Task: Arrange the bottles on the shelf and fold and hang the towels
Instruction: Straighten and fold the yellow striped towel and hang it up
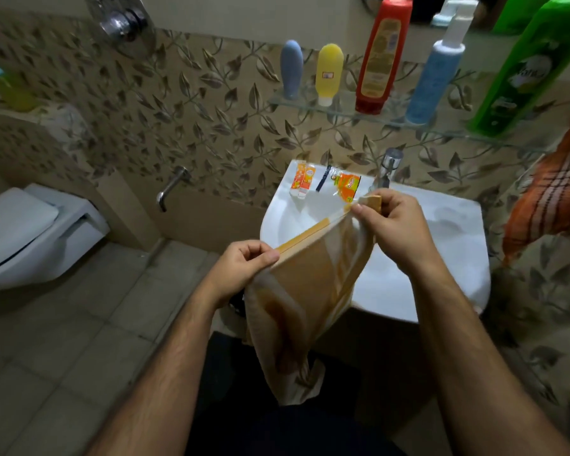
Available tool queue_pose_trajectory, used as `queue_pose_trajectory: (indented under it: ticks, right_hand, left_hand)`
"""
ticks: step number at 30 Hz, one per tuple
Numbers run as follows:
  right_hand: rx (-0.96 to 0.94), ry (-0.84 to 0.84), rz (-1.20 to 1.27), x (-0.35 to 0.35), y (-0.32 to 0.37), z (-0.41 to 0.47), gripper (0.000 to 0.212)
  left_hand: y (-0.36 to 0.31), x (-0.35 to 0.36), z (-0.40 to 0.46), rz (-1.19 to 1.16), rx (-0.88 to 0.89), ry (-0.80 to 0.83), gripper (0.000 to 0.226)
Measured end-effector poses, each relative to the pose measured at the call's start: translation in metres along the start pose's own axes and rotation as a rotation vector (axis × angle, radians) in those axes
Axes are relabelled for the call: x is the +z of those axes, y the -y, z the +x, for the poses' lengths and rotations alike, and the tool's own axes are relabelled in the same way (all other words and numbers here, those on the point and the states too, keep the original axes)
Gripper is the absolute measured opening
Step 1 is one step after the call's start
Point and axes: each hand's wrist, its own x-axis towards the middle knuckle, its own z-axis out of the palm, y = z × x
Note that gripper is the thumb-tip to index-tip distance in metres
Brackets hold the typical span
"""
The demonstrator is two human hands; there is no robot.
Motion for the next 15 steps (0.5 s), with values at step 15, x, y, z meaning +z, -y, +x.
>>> queue_pose_trajectory:
  ticks: [15]
  right_hand:
    - [0.138,-0.258,0.19,0.036,-0.02,-0.057,0.01]
  left_hand:
    - [-0.042,-0.004,-0.036,0.436,-0.109,-0.662,0.019]
